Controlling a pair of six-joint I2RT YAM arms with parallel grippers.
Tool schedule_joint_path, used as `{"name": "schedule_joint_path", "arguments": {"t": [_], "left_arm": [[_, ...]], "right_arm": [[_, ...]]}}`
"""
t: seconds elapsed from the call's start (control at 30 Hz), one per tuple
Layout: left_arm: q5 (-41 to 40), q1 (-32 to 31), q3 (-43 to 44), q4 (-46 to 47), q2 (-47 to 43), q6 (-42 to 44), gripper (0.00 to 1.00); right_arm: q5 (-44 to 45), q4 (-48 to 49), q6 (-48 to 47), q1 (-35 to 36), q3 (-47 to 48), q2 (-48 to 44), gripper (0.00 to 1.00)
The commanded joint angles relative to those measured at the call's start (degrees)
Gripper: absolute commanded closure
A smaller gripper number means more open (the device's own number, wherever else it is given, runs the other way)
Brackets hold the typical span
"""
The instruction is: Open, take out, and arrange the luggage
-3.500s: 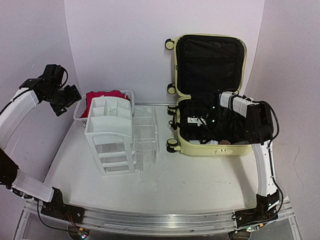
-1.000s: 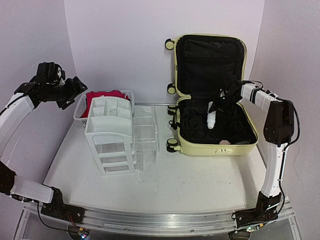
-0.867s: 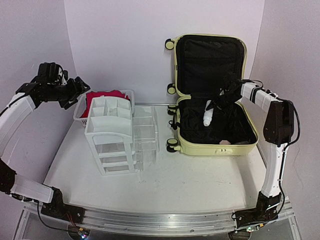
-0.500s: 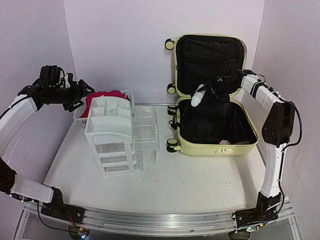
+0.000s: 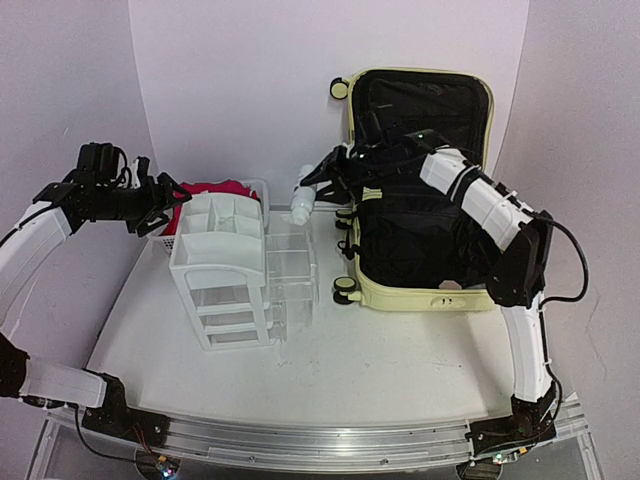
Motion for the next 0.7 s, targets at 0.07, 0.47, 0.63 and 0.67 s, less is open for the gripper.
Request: {"name": "schedule_joint_path", "arguments": {"t": [0.07,0.47,0.63,0.67], "left_arm": [[-0.5,0.1,1.1,1.1,-1.1,4.1,0.16],[-3.1,0.0,3.6,0.0,0.0,7.0,0.16],[-3.5,0.1,3.2,-0.1,0.1,7.5,0.16],[-3.4,0.0,3.2,-0.2,0.0,7.4,0.16]], "right_arm": [[4.8,-2.3,-4.1,4.6,1.5,1.3,0.89],[10.7,-13.4,-6.3,10.3,7.2,7.5,0.86],[9.7,-14.1,-6.5,10.9,10.4,9.6,0.73],[9.5,-14.1,-6.5,11.0,10.9,9.7,0.69]]}}
